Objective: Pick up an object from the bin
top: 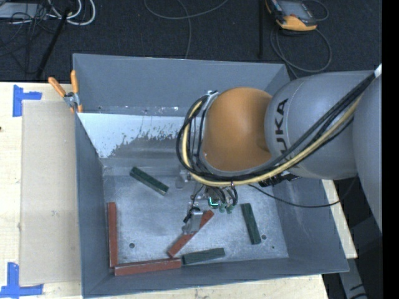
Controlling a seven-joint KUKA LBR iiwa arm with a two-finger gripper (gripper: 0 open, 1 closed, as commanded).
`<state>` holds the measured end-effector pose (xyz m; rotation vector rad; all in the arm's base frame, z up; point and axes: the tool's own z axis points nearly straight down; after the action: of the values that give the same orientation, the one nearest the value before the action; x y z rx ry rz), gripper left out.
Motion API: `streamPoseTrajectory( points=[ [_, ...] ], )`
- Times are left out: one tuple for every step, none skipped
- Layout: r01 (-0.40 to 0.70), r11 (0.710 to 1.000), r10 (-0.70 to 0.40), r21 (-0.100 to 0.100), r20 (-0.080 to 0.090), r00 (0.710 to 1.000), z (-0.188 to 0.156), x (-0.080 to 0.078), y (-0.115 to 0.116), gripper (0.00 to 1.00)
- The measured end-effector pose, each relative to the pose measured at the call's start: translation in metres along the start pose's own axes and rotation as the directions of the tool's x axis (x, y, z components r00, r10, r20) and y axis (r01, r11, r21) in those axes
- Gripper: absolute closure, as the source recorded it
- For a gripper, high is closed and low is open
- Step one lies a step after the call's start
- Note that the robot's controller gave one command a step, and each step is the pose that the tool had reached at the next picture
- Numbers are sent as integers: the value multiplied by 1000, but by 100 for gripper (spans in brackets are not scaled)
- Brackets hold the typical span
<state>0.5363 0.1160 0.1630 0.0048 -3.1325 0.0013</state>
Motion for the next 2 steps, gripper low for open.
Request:
streamPoseTrajectory(
  points=[
    [7, 1000, -7, 2, -1, 1000, 91, 25, -66, 0],
    [110, 994, -110, 1, 16, 994, 93, 51, -52, 0]
  ],
)
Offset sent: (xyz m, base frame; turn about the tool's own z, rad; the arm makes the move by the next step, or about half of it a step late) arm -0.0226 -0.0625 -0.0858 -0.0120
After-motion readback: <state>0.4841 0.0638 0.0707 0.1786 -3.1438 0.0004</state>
